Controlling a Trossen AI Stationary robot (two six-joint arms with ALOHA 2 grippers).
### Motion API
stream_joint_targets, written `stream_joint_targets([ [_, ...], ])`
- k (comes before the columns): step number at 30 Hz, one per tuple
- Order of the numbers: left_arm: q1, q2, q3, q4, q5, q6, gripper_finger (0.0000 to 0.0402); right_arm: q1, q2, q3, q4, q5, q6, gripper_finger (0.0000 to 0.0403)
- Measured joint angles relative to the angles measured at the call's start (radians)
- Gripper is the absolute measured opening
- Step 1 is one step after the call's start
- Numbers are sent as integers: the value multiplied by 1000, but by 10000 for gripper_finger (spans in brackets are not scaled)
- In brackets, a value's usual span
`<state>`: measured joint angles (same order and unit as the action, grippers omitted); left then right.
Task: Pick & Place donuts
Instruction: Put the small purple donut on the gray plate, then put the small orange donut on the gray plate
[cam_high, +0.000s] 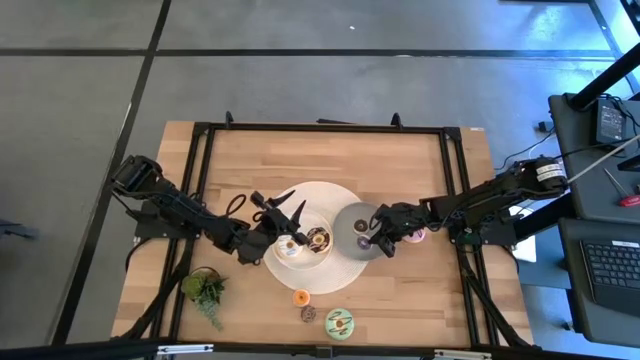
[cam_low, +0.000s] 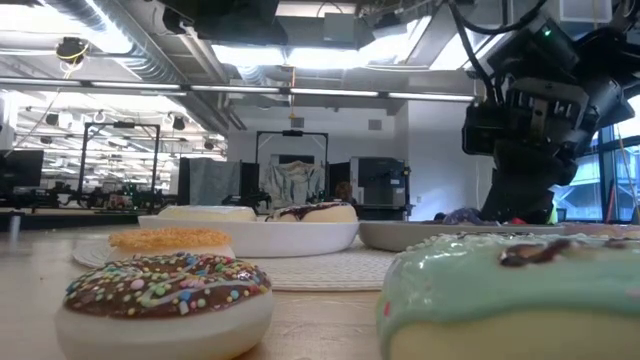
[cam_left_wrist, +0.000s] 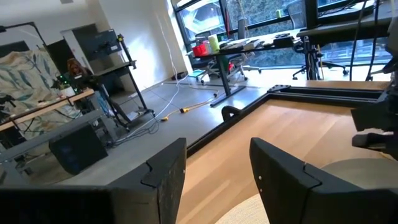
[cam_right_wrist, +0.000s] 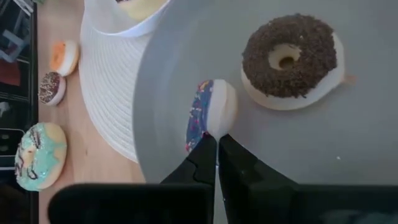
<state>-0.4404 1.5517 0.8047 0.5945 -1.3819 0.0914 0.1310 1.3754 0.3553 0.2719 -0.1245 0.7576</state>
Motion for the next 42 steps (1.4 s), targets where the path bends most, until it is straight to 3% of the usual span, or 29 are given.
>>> stream_joint_targets([
  [5, 0, 0, 0, 0, 4, 0, 175, 0, 0, 0, -5, -4, -25, 24],
  [17, 0, 0, 0, -1, 48, 0, 174, -2, 0, 0, -24, -43, 35, 127],
  [26, 0, 0, 0, -16, 48, 1, 174, -27, 0, 33, -42, -115, 69, 138],
  [31, 0, 0, 0, -16, 48, 1, 175, -40, 0, 113, -246, -84, 13, 138],
  [40, 0, 0, 0, -16, 53, 1, 175, -43, 0, 317, -729, 152, -87, 138],
  [42, -1, 0, 0, -17, 102, 1, 175, -43, 0, 369, -798, 197, -122, 138],
])
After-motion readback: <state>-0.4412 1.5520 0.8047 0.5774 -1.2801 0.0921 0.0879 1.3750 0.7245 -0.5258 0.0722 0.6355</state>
